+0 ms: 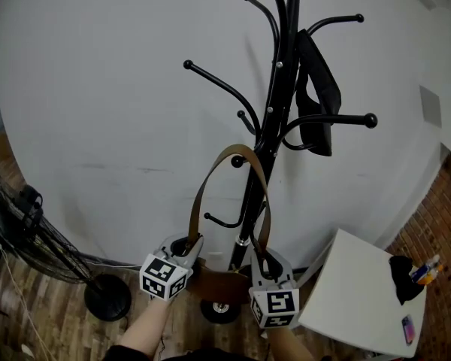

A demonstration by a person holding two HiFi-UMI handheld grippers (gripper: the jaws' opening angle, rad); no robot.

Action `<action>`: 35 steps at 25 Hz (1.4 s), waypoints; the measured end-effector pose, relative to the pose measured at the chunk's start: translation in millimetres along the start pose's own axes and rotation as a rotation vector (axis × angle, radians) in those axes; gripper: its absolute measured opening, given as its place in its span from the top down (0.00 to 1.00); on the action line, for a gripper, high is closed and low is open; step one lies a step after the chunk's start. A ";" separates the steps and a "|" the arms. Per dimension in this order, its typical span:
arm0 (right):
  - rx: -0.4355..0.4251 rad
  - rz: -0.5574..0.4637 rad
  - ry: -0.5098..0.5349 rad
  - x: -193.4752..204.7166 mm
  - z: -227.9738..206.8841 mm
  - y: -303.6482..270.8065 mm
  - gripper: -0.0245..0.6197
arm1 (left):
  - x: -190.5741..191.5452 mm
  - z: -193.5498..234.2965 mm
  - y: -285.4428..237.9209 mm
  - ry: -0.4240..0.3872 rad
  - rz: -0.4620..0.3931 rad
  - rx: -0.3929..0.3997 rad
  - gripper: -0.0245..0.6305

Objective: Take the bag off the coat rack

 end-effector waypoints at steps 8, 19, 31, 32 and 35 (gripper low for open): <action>-0.075 -0.008 -0.038 -3.0 2.8 17.6 0.87 | -7.7 -23.8 29.5 -0.008 0.026 -0.078 0.92; -0.172 0.008 -0.105 1.6 2.9 48.4 0.87 | -5.5 -69.1 73.4 0.008 0.059 -0.185 0.92; -0.270 0.045 -0.168 13.2 2.8 96.7 0.87 | 3.7 -131.0 118.1 0.014 0.116 -0.290 0.92; -0.277 0.048 -0.172 14.2 2.9 100.9 0.87 | 4.7 -136.1 121.6 0.016 0.120 -0.297 0.92; -0.295 0.054 -0.185 16.5 3.4 110.8 0.87 | 7.4 -149.8 130.0 0.020 0.131 -0.314 0.92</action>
Point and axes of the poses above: the fingertips, and each gripper's own axes: y backward along the fingers, z to its left, x out of its underside, the point moved 9 cm from there along y, backward along the fingers, and after that the axes turned 14 degrees about -z, right-handed, at the moved point
